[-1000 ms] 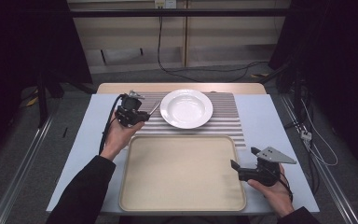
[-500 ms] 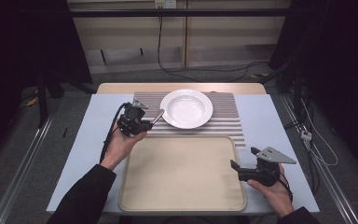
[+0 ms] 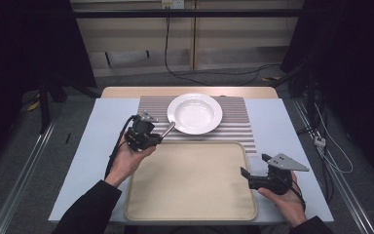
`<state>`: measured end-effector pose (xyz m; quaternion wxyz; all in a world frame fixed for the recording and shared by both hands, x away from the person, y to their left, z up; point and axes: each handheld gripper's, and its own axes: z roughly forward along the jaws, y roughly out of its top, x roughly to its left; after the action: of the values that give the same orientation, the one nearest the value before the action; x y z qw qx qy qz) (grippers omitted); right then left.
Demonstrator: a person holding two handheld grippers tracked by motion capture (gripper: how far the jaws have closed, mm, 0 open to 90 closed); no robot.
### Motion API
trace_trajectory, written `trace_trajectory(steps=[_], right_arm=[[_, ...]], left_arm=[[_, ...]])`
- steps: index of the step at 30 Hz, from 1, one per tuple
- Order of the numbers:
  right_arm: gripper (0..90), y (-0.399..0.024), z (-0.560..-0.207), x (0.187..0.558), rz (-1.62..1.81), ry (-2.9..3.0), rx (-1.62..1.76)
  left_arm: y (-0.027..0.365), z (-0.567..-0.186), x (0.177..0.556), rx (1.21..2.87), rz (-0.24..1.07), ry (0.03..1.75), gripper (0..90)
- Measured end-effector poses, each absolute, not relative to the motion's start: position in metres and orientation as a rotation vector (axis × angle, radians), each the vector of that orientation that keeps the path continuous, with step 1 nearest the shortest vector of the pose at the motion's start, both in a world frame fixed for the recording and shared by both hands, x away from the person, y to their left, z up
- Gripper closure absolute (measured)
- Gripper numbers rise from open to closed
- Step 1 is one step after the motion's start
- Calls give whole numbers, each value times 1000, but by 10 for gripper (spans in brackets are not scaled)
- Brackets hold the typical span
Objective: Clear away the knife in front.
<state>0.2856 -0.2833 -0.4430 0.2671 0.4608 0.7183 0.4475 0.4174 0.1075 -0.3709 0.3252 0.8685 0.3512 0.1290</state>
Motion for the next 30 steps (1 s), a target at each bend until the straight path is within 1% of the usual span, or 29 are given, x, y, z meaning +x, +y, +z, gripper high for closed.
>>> trace_trajectory(steps=[12, 15, 21, 30], right_arm=[[77, -283, -443, 286, 1202, 1937, 1252], [77, -283, -443, 286, 1204, 1938, 1250], [77, -283, -443, 286, 1202, 1939, 1248], [77, -283, -443, 286, 1192, 1935, 1249]], left_arm=[[109, -380, 402, 2260, 313, 953, 799], [109, -382, 398, 2259, 290, 946, 799], [109, -386, 387, 2284, 295, 929, 799], [106, -402, 383, 2294, 275, 970, 798]])
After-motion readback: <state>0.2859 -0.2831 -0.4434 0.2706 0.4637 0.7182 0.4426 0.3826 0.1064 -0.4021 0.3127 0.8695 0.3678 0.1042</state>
